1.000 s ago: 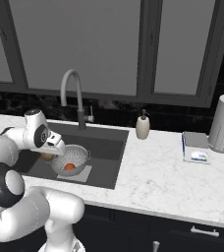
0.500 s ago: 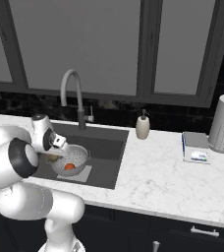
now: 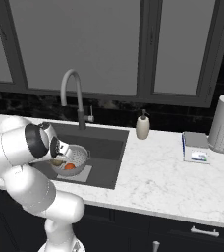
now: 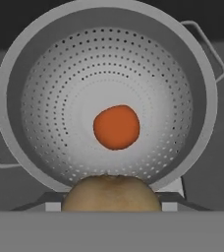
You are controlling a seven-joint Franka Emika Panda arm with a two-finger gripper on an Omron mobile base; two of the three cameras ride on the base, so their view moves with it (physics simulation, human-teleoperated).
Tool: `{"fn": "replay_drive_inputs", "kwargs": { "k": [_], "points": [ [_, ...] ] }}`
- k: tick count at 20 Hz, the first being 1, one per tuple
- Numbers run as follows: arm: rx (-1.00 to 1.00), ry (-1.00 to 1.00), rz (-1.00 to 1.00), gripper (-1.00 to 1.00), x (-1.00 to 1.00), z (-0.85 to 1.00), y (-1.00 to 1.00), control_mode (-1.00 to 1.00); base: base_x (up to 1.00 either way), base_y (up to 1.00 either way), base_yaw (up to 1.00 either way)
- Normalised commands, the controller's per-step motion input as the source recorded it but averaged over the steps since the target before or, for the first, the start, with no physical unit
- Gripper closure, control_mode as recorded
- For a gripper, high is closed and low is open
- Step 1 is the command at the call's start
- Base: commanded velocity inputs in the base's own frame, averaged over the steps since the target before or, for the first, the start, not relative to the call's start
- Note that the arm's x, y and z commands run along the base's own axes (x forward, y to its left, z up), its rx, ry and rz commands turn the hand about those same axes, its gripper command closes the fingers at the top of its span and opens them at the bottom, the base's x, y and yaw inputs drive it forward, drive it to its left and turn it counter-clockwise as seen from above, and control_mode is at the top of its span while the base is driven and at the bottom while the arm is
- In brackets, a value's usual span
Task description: Put the colander in the sink, put the orange, kiwi in the colander, and turn on the sink faucet and pour water over the colander.
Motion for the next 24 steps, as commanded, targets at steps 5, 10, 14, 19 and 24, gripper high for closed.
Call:
{"fn": "replay_drive_inputs", "kwargs": {
  "k": [5,10,14,19,24],
  "points": [
    [0.00,-0.03,0.00,1.00,0.19,-0.30,-0.09,-1.00,0.00,0.00,0.00],
    [0.00,0.00,0.00,1.00,0.21,-0.05,-0.04,-1.00,0.00,0.00,0.00],
    [0.00,0.00,0.00,1.00,0.24,0.00,0.00,-1.00,0.00,0.00,0.00],
    [-0.02,0.00,0.00,1.00,0.04,-0.19,0.00,-1.00,0.00,0.00,0.00],
    [0.00,-0.01,0.00,1.00,0.00,-0.06,0.00,-1.00,0.00,0.00,0.00]
  ]
}}
